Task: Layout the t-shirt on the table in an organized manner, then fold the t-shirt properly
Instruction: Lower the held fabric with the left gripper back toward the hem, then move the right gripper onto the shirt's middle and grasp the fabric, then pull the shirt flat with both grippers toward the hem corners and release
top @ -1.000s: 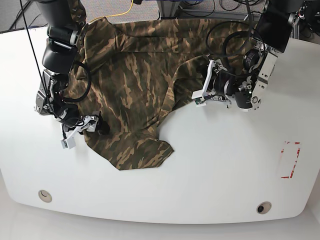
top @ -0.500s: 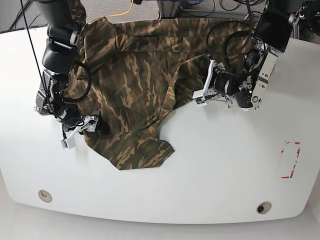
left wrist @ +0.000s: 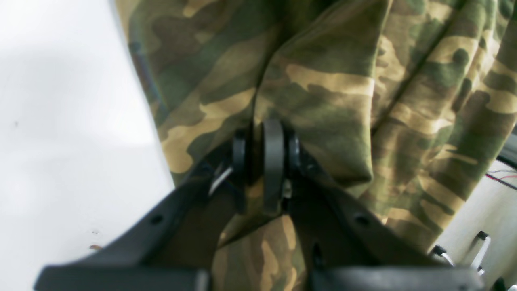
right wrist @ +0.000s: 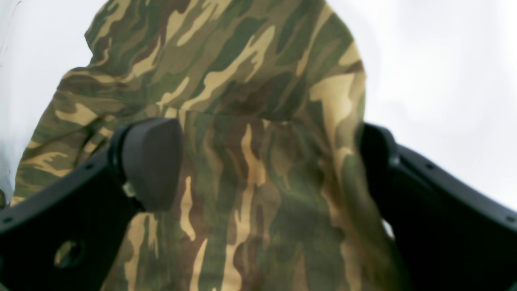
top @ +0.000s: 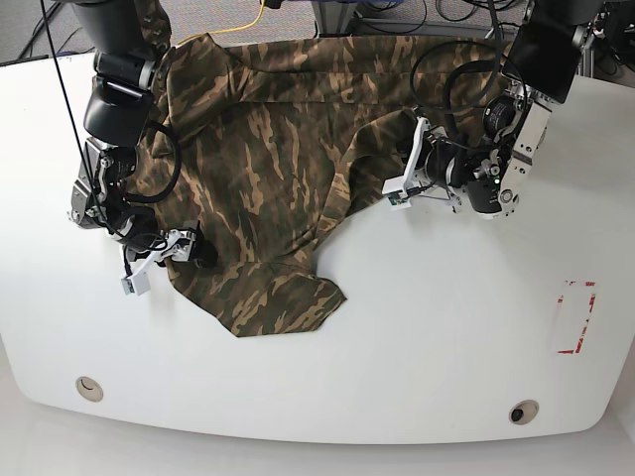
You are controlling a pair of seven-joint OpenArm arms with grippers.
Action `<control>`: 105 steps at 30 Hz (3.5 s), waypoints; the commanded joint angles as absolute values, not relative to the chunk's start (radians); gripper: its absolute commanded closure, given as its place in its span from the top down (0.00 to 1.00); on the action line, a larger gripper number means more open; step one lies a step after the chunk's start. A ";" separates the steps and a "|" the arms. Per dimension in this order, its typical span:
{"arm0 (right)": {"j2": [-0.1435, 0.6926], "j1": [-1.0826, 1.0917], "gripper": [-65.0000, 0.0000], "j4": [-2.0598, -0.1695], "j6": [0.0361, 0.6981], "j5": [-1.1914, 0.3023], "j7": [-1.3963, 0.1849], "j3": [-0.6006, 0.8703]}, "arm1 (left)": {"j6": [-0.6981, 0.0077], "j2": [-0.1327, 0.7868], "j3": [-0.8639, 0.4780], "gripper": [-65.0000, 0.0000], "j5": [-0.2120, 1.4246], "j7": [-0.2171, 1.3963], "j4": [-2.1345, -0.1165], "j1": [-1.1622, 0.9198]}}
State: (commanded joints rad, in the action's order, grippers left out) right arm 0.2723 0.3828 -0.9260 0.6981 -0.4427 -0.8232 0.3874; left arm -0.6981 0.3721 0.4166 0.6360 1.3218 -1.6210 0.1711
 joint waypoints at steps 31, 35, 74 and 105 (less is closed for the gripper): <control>0.263 0.375 0.90 -1.046 0.698 -0.444 -0.885 0.386 | -0.698 0.437 0.374 0.01 0.634 1.360 -1.735 0.283; 0.220 0.357 0.90 -1.152 0.698 -0.444 -0.947 0.386 | -0.698 0.460 0.374 0.01 0.634 1.360 -1.733 0.291; 0.010 0.197 0.90 -1.569 0.698 -0.438 -1.095 0.194 | -0.698 0.456 0.381 0.01 0.331 1.294 -1.549 0.444; 0.071 0.143 0.90 -1.641 0.698 -0.438 -1.096 0.199 | -0.698 0.449 0.435 0.02 0.308 1.165 -1.302 0.595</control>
State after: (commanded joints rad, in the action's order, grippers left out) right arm 0.0713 0.1435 -1.6410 0.6981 -0.4381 -1.0963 0.1987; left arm -0.6981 0.4488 0.4350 0.3076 1.1653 -1.3019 0.5946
